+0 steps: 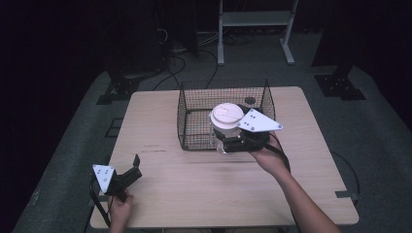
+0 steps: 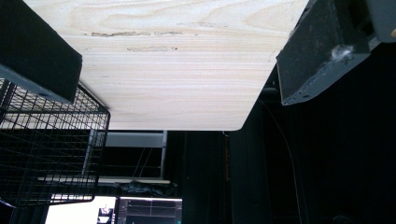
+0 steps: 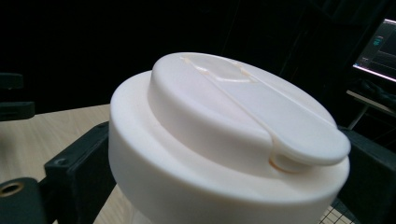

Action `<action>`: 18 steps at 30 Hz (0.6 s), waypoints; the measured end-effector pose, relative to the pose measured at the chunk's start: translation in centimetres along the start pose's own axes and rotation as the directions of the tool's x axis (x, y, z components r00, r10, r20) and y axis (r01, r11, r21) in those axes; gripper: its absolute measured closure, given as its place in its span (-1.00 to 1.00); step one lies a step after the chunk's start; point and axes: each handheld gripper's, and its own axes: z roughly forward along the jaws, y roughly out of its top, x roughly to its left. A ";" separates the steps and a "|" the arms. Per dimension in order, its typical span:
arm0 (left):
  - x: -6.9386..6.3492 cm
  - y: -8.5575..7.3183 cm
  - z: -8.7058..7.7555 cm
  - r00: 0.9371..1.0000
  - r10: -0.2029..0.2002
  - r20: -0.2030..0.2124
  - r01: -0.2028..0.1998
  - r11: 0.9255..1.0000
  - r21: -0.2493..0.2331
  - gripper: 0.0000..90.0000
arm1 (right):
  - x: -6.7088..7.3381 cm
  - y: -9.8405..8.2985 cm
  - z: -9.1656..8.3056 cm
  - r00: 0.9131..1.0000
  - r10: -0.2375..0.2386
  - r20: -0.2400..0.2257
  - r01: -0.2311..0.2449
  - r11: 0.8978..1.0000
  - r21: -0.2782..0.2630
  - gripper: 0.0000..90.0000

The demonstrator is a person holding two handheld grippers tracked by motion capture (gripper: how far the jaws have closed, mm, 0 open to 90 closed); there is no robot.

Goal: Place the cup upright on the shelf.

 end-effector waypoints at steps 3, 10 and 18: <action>0.0 0.0 0.0 1.000 0.000 0.000 0.000 1.000 0.001 -1.00 | -0.5 0.6 0.2 1.000 -0.008 0.009 0.008 1.000 -0.001 -0.91; 0.0 0.0 0.0 1.000 0.003 0.001 -0.003 1.000 0.000 -1.00 | -1.4 1.7 0.8 1.000 -0.015 0.024 0.015 1.000 -0.004 -0.91; 0.0 0.0 0.0 1.000 0.002 0.002 -0.002 1.000 0.001 -1.00 | -2.1 2.4 1.4 0.999 -0.024 0.036 0.025 1.000 -0.006 -0.91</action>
